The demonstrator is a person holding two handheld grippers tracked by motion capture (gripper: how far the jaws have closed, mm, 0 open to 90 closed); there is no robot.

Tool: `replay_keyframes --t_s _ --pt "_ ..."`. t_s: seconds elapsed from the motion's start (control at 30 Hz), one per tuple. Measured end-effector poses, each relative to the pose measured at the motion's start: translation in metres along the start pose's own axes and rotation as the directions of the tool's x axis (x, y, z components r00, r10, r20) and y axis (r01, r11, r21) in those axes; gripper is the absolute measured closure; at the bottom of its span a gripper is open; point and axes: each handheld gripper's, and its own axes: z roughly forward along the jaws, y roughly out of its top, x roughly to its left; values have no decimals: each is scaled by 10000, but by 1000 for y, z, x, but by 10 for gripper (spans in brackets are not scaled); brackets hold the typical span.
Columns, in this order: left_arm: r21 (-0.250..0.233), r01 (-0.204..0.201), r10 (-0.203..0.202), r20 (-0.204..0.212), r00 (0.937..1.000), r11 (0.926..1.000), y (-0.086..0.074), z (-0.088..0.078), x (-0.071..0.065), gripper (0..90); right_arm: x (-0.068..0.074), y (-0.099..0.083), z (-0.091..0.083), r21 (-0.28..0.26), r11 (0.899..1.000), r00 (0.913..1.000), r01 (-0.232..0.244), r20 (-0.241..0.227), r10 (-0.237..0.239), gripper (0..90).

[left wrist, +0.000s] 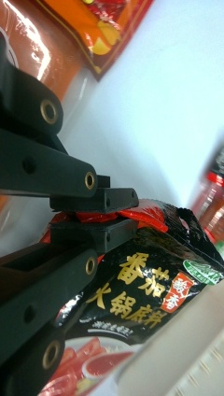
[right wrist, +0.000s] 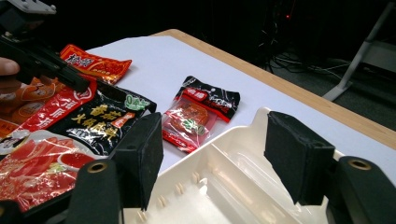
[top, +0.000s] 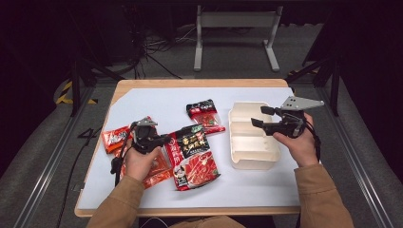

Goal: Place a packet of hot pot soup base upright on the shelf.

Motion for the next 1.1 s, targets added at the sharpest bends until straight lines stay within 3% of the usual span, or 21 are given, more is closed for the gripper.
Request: replay_keyframes --t_s 0.4,0.5,0.87,0.9,1.0,1.07,1.1 --pt "-954 -999 1035 329 9941 9904 14 -28 -31 865 3 3 -3 -148 9999 10000 64 -27 -64 384" --pt "-1254 -1408 1468 397 9884 9821 17 -36 -44 866 4 4 -3 -187 9998 9999 110 -49 -111 386" --pt "-1996 -2195 2330 467 9713 9550 23 -60 -79 866 10 9 -8 -386 9990 9994 236 -233 -245 381" --pt "-2029 -2424 2555 405 9660 9487 24 -62 -82 866 11 10 -7 -414 9988 9993 243 -285 -255 380" --pt "-2082 -2711 2832 303 9586 9398 24 -66 -90 866 14 12 -8 -466 9984 9985 313 -428 -333 377" --pt "-2237 -2844 2977 274 9543 9323 24 -69 -96 867 17 14 -8 -488 9981 9980 371 -500 -395 375" --pt "-2237 -2844 2977 274 9543 9323 24 -69 -96 867 21 16 -9 -486 9978 9974 452 -537 -478 374"
